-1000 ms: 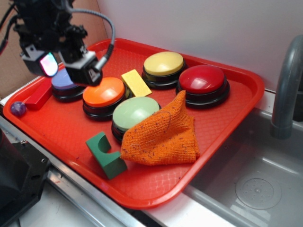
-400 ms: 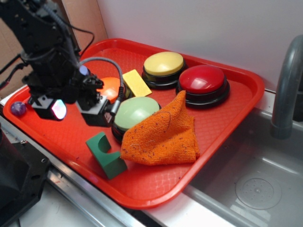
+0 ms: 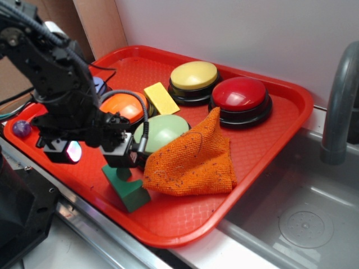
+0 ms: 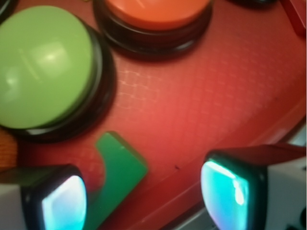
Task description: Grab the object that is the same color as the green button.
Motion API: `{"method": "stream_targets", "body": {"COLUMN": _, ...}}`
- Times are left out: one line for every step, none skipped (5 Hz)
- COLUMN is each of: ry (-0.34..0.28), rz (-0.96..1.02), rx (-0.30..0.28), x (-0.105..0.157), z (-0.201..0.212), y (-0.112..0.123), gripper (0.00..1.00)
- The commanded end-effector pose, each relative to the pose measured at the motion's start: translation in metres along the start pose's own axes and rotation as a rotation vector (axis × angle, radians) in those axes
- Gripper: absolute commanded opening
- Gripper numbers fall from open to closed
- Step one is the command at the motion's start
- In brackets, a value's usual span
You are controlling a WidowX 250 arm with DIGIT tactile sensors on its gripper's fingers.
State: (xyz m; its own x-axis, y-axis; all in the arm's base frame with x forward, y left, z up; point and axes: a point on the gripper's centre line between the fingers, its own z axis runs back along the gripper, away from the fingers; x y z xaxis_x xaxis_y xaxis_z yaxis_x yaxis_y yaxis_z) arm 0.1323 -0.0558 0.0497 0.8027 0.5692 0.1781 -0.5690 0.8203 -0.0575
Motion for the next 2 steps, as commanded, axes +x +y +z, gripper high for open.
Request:
{"method": "stream_targets", "body": {"ry": -0.074, "rz": 0.009, "rx": -0.135, "x": 0.0015, "z": -0.0127, "y": 0.0017, "gripper": 1.0}}
{"method": "stream_targets", "body": {"ry": -0.081, "rz": -0.007, "rx": -0.177, "x": 0.0029, "z": -0.0199, "y": 0.0004, "gripper": 1.0}}
